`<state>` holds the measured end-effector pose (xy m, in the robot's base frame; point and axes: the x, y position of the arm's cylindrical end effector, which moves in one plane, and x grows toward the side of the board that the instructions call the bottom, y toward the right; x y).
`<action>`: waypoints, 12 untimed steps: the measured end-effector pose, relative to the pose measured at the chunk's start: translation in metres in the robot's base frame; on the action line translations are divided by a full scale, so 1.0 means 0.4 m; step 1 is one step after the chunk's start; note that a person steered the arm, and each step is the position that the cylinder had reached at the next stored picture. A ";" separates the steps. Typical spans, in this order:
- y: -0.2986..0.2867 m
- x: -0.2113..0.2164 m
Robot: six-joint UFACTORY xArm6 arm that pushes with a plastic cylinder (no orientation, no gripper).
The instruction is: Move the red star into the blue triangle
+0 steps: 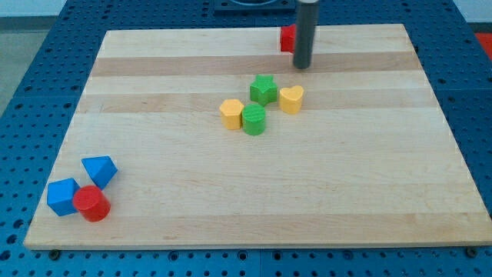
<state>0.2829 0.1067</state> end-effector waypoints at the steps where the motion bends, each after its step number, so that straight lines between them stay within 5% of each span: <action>1: 0.012 -0.160; 3: -0.223 -0.167; 6: -0.142 -0.208; 12: -0.270 0.108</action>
<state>0.3261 -0.0013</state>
